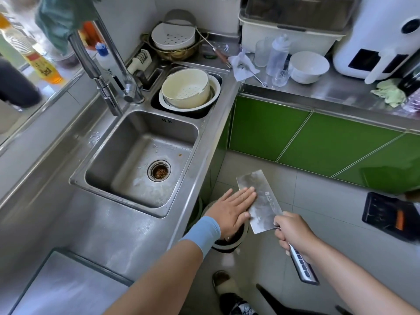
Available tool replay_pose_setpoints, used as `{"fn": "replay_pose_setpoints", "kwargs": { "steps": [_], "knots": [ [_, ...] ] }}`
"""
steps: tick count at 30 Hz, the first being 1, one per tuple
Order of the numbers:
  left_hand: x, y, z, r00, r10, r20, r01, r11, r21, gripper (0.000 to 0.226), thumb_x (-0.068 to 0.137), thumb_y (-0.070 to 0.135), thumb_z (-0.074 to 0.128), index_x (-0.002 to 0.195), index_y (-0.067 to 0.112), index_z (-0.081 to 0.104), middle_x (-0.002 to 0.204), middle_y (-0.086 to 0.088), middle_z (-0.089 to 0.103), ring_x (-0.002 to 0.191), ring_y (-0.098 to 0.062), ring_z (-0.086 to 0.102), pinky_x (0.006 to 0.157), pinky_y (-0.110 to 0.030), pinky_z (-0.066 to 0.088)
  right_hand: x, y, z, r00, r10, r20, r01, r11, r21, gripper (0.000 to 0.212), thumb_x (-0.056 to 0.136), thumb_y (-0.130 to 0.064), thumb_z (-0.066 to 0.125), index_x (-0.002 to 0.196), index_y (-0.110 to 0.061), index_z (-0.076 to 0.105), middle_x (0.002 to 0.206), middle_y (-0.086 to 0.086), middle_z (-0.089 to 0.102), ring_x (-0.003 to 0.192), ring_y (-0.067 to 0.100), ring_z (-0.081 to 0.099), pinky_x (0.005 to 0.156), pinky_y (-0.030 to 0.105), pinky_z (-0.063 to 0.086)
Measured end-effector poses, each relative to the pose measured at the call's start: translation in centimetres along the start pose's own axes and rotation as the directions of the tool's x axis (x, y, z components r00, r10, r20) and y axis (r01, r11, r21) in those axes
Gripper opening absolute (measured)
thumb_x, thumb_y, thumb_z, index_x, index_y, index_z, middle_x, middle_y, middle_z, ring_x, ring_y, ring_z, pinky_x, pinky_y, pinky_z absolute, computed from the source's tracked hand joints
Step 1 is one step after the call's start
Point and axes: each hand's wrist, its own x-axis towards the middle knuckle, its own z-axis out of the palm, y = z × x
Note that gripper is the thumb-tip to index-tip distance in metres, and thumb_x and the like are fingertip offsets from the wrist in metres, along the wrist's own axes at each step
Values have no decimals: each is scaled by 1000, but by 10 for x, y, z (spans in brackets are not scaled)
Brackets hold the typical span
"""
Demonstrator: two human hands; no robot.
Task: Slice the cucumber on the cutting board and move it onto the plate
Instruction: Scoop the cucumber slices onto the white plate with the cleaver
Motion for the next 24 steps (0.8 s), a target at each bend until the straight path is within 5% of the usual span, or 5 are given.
{"fn": "replay_pose_setpoints", "kwargs": {
  "steps": [9,14,17,21,24],
  "knots": [
    [2,-25,-13,732,-545,408,656,725,-209,56,102,21,32,154,24,12,154,-1,33,128,-27,47,103,-36,41,-2,5,-2,998,-67,12,68,982,-174,2,85,-13,40,86,-14,41,60,5,35,42,21,32,43,22,33],
    [-14,-20,-7,717,-684,137,663,609,-435,75,88,-13,42,148,32,33,139,4,54,120,-17,55,100,-25,44,0,0,8,991,-115,-71,91,957,-274,5,84,-17,40,79,-15,39,65,7,41,44,22,37,46,27,37],
    [-20,-19,-5,693,-707,140,654,536,-534,52,90,3,57,135,29,52,127,6,62,105,-15,63,96,-30,50,2,-2,12,984,-145,-104,96,922,-376,12,84,-17,39,73,-15,37,59,4,43,43,23,41,50,28,39],
    [-32,-12,-9,780,-587,217,620,678,-396,48,88,42,63,133,29,52,131,8,53,114,-17,55,99,-33,46,2,-3,18,970,-215,-116,136,870,-474,20,90,-22,39,71,-17,35,64,3,45,54,24,43,54,29,35],
    [-46,-10,-23,751,-659,-39,550,657,-516,32,96,33,52,126,24,55,123,8,53,108,-12,54,96,-28,45,-4,-4,23,933,-347,-97,228,776,-588,32,98,-35,30,72,-17,33,66,3,48,63,25,46,57,33,35]
  ]
}}
